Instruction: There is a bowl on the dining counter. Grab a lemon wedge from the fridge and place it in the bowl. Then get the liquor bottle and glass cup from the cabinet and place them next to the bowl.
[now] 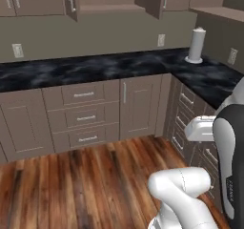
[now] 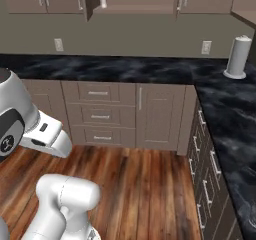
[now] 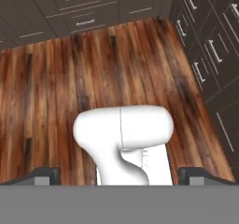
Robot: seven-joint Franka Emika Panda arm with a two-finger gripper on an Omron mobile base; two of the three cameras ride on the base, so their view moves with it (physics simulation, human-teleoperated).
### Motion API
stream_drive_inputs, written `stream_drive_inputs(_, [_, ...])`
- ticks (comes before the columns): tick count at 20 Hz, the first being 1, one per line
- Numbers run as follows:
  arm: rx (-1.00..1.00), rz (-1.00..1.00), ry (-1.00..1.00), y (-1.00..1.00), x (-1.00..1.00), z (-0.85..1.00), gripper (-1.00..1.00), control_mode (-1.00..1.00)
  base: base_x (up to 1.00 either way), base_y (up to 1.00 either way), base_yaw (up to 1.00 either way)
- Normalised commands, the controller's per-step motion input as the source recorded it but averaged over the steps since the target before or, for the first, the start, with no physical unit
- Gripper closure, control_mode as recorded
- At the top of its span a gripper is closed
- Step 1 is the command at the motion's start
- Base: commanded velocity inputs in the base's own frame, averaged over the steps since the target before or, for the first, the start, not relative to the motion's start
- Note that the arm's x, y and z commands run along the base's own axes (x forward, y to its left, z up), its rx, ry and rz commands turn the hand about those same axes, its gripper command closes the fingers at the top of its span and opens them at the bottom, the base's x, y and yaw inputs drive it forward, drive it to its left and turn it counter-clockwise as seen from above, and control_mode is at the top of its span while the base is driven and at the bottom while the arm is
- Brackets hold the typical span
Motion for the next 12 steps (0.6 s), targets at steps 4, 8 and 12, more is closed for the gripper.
stream_drive_inputs(4, [0.0,0.0,0.0,0.0,0.0,0.0,-1.0,1.0,1.0,-0.07,0.0])
stream_drive_inputs(8, [0.0,0.0,0.0,0.0,0.0,0.0,-1.0,1.0,1.0,-0.14,0.01])
stream_drive_inputs(12, [0.0,0.0,0.0,0.0,0.0,0.0,-1.0,1.0,1.0,-0.18,0.04])
